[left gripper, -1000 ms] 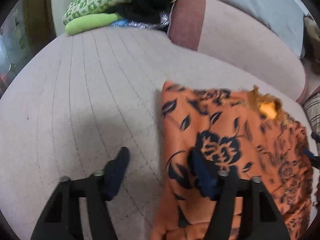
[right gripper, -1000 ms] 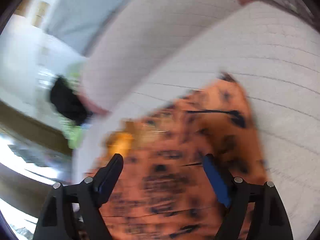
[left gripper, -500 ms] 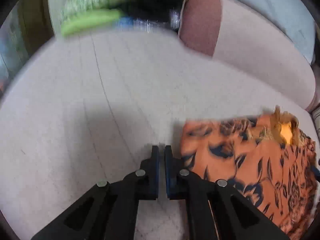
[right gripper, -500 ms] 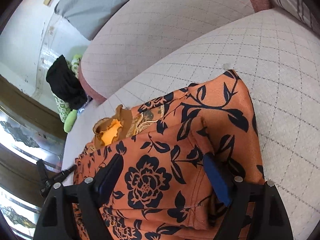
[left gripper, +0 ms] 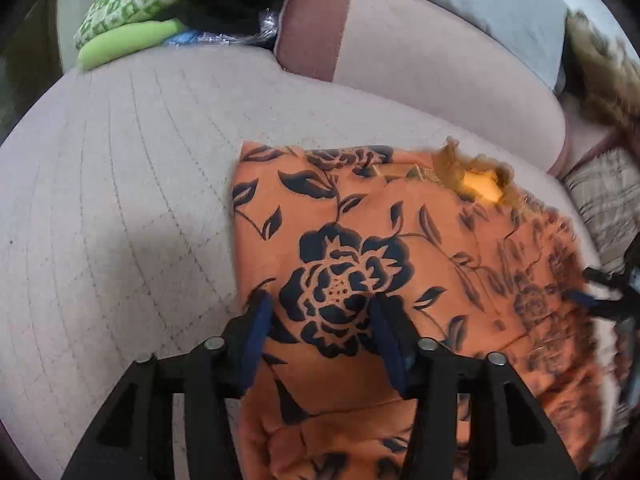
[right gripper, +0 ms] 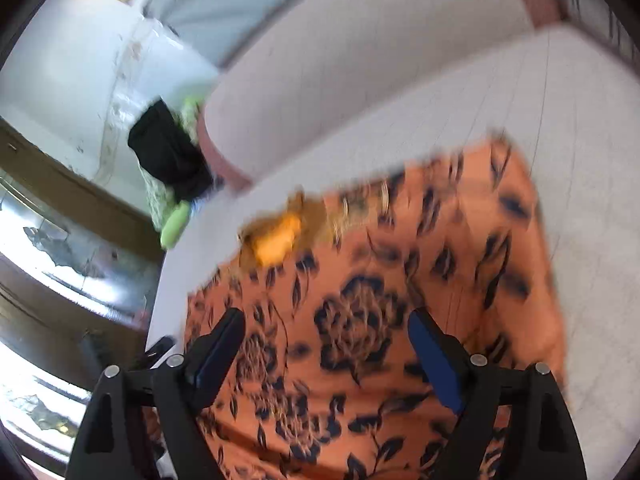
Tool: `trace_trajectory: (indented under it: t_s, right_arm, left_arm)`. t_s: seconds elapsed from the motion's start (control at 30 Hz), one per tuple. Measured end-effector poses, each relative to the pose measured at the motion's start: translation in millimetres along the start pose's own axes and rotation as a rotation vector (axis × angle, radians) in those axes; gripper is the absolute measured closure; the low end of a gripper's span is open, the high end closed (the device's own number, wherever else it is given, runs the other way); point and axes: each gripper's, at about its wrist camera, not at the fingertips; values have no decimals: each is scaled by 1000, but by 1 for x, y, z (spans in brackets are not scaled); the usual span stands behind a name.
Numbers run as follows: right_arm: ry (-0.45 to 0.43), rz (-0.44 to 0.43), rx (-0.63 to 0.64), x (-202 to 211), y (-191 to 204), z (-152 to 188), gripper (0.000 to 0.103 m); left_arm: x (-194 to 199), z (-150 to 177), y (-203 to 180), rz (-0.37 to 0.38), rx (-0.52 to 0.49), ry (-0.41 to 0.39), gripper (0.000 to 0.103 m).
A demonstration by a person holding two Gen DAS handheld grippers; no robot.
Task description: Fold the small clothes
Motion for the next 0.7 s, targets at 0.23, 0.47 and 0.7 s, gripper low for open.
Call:
trace_trajectory:
  t_s: [0.23,0.47,0.7]
  right_arm:
    - [-133,38,16,64,10,28,20]
    - [-106,91,-3,145,-26,120,20]
    - [8,146,-89,188,-83,219,20]
  left_arm:
    - [83,13,-14,28,33,-111,36]
    - [171,106,15,98,172,-93,26]
    - [178,197,15,96,186,57,25]
Point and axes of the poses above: each gripper's, at about its wrist camera, not at the fingertips, and x roughly against the way its jaws point, y to its left, z to its underside, and after that the axes turned 4 degrees about -y, right-handed
